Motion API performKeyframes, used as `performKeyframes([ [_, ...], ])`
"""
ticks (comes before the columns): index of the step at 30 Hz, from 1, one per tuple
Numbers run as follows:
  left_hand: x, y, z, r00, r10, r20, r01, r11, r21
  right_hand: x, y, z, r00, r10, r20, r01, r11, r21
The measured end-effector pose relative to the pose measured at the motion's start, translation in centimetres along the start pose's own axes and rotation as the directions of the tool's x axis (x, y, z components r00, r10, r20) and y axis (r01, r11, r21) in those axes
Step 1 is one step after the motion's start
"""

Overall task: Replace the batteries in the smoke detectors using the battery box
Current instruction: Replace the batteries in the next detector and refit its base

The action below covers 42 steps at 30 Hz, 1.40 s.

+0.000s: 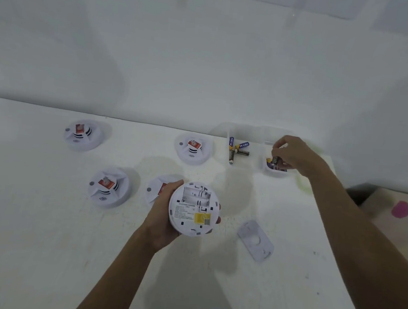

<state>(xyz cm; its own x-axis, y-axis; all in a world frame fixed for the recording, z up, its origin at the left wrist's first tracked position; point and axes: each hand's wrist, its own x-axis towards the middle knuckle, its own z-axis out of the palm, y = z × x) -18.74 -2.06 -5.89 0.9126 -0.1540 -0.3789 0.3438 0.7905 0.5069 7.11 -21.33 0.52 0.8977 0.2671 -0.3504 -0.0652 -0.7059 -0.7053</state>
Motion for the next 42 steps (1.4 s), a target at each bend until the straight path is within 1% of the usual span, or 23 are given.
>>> performKeyframes([
  [2, -0.1, -0.1, -0.1, 1.000, 0.015, 0.001, -0.015, 1.000, 0.008, 1.3, 0.5, 0.2, 0.999, 0.015, -0.039, -0.018, 0.997, -0.069],
  [4, -0.1, -0.1, -0.1, 1.000, 0.028, 0.012, -0.028, 0.999, 0.022, 2.4, 1.0, 0.7, 0.997, 0.021, -0.076, -0.034, 0.984, -0.176],
  [7, -0.2, 0.0, -0.1, 0.999, 0.048, 0.005, -0.048, 0.998, 0.042, 3.1, 1.5, 1.6, 0.997, 0.005, -0.077, -0.031, 0.942, -0.334],
  [10, -0.1, 0.2, -0.1, 0.998, 0.070, -0.004, -0.070, 0.995, 0.067, 3.4, 1.9, 2.2, 0.997, -0.032, -0.073, 0.000, 0.913, -0.407],
  [13, 0.2, 0.5, -0.2, 0.996, 0.092, 0.012, -0.092, 0.994, 0.056, 3.9, 2.3, 2.3, 0.995, -0.073, -0.070, 0.030, 0.871, -0.490],
  [15, 0.3, 0.6, -0.3, 0.996, 0.093, 0.016, -0.093, 0.994, 0.056, 4.0, 2.2, 2.2, 0.993, -0.076, -0.095, 0.017, 0.858, -0.514],
  [16, 0.5, 0.6, -0.5, 0.996, 0.093, 0.015, -0.094, 0.994, 0.057, 4.1, 2.0, 2.2, 0.988, -0.089, -0.129, 0.009, 0.855, -0.519],
  [18, 0.6, 0.6, -0.6, 0.996, 0.093, 0.019, -0.094, 0.994, 0.058, 4.4, 1.6, 2.4, 0.952, -0.202, -0.228, 0.047, 0.837, -0.545],
  [19, 0.6, 0.6, -0.6, 0.996, 0.090, 0.024, -0.091, 0.994, 0.053, 4.5, 1.3, 2.7, 0.924, -0.287, -0.254, 0.098, 0.817, -0.568],
  [20, 0.6, 0.6, -0.6, 0.996, 0.086, 0.029, -0.087, 0.995, 0.044, 4.7, 1.0, 3.0, 0.898, -0.367, -0.242, 0.166, 0.793, -0.586],
  [22, 0.5, 0.6, -0.7, 0.996, 0.078, 0.038, -0.079, 0.996, 0.026, 5.0, 0.5, 3.8, 0.851, -0.504, -0.148, 0.321, 0.721, -0.614],
  [23, 0.5, 0.7, -0.7, 0.996, 0.075, 0.038, -0.076, 0.997, 0.018, 5.2, 0.3, 4.3, 0.825, -0.558, -0.093, 0.382, 0.671, -0.635],
  [25, 0.4, 0.8, -0.8, 0.997, 0.073, 0.039, -0.073, 0.997, 0.000, 5.5, 0.0, 5.4, 0.785, -0.619, -0.003, 0.448, 0.571, -0.688],
  [27, 0.4, 0.9, -1.0, 0.996, 0.078, 0.035, -0.077, 0.997, -0.017, 5.9, -0.2, 6.4, 0.782, -0.618, 0.084, 0.471, 0.497, -0.729],
  [31, 0.1, 1.1, -1.3, 0.997, 0.075, 0.017, -0.074, 0.996, -0.045, 6.5, -0.5, 7.7, 0.813, -0.529, 0.244, 0.493, 0.402, -0.772],
  [34, 0.1, 1.2, -1.6, 0.997, 0.073, -0.007, -0.073, 0.994, -0.078, 6.6, -0.2, 8.4, 0.829, -0.472, 0.300, 0.500, 0.384, -0.777],
  [38, 0.0, 1.2, -1.6, 0.997, 0.064, -0.038, -0.068, 0.994, -0.091, 6.8, 0.5, 9.1, 0.833, -0.469, 0.294, 0.493, 0.388, -0.779],
  [40, 0.0, 1.3, -1.5, 0.997, 0.059, -0.040, -0.063, 0.992, -0.110, 6.7, 0.5, 9.2, 0.839, -0.487, 0.242, 0.471, 0.429, -0.771],
  [42, 0.0, 1.3, -1.6, 0.997, 0.064, -0.047, -0.069, 0.991, -0.113, 6.4, 0.3, 9.3, 0.836, -0.523, 0.169, 0.465, 0.508, -0.726],
])
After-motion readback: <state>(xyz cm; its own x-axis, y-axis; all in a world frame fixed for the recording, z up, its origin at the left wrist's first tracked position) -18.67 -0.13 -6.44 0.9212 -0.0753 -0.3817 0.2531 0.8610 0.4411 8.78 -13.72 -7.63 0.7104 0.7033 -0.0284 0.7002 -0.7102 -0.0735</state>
